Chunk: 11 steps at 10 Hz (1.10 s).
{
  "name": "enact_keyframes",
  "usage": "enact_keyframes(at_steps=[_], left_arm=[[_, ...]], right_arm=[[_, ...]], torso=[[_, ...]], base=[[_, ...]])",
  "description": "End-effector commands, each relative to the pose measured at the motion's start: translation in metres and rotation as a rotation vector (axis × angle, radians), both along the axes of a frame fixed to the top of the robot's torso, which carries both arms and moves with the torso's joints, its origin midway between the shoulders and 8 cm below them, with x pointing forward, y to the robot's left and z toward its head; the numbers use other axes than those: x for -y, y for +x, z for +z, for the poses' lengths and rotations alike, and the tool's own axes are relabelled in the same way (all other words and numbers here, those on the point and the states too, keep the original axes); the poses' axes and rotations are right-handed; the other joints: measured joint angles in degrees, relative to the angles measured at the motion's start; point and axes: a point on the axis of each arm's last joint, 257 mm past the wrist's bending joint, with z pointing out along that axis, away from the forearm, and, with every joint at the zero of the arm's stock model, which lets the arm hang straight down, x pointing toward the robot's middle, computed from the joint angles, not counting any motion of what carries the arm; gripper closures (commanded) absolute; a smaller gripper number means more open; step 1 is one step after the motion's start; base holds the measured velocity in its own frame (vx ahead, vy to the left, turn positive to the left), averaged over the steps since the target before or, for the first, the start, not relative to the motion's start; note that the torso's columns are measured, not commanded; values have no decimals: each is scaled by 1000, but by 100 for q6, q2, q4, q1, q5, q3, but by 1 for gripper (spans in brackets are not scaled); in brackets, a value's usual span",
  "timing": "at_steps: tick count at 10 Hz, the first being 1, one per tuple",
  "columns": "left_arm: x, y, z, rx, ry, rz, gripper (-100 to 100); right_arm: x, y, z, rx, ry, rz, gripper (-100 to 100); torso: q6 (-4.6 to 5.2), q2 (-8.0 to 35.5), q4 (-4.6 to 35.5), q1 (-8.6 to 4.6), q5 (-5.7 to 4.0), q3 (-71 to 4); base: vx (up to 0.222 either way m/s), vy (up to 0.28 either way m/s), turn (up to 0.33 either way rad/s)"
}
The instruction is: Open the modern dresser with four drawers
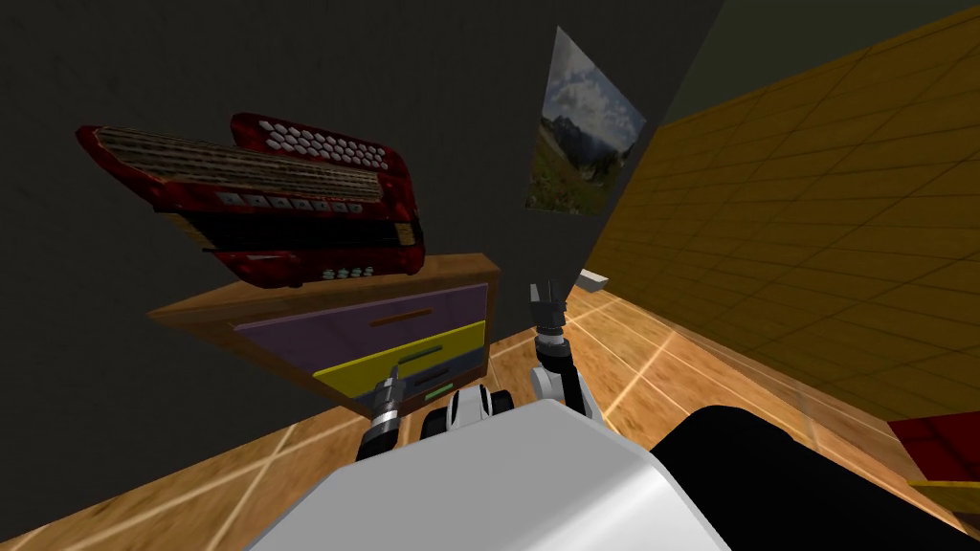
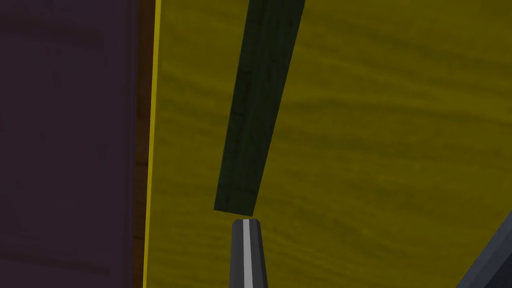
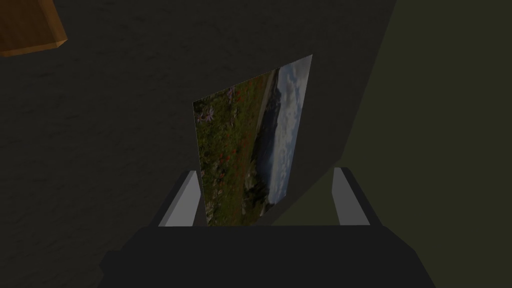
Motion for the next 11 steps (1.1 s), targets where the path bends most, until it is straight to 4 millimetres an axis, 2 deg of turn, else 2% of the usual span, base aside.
enact_keyframes(at_steps=[1,5,11], left_arm=[[-17,1,3,-7,49,-15,-100],[-40,11,10,-31,117,-37,-100],[-39,31,15,-60,116,-44,-100]], right_arm=[[0,0,0,0,0,0,0],[0,0,0,0,0,0,0],[0,0,0,0,0,0,0]], torso=[[-10,-10,2,-1,-9,-11],[-18,6,5,0,-11,-2],[-18,-1,3,6,-10,-6]], base=[[-9,-6,2],[-12,-14,7],[-29,-26,10]])
